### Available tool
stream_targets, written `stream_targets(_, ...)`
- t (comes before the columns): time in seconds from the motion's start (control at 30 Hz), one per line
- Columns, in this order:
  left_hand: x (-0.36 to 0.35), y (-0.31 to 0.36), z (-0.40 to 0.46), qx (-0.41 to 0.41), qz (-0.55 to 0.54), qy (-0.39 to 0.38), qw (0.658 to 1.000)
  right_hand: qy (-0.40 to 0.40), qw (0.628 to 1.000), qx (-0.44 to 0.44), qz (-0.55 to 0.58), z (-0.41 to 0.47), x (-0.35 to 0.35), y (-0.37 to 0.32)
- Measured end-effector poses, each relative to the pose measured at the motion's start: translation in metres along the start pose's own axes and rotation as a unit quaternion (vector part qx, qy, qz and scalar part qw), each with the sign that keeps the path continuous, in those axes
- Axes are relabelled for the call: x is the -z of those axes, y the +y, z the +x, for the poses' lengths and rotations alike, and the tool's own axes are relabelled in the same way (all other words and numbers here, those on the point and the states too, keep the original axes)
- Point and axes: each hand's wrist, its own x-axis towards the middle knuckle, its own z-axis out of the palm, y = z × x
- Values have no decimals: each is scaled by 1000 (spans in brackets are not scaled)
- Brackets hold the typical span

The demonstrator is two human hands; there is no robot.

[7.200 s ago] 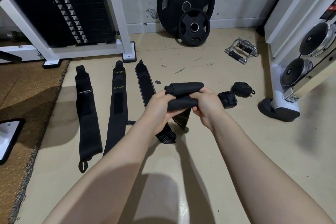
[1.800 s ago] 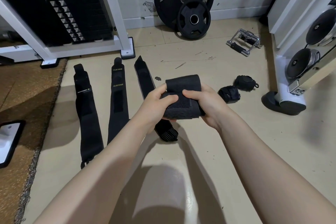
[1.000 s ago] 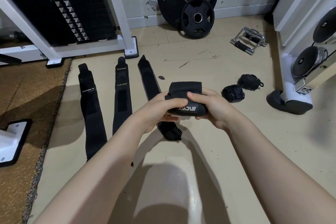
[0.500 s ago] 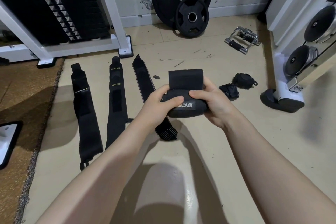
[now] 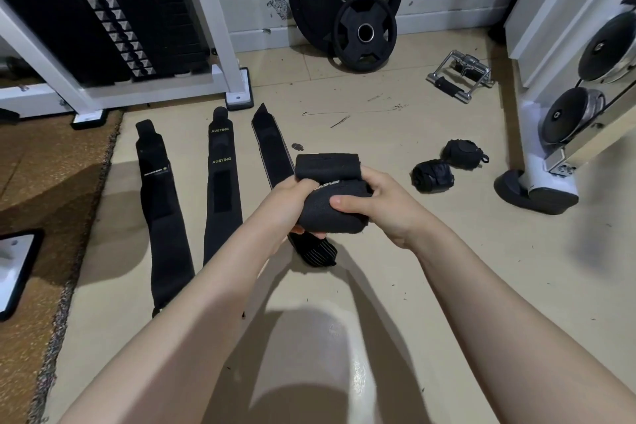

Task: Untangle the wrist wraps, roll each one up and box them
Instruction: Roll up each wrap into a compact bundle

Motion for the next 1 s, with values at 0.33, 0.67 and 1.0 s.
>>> stream_targets(0.33, 6, -4, -5, -194, -53, -79, 976, 45, 992, -69, 99, 6, 3, -3)
stream_targets(0.67, -12, -1, -5, -123, -83, -27, 989, 35, 995, 43, 84, 1, 9, -14)
stream_targets(1.0, -4, -3, 5, 30, -179, 47, 982, 17, 999, -26, -17, 7, -8, -3)
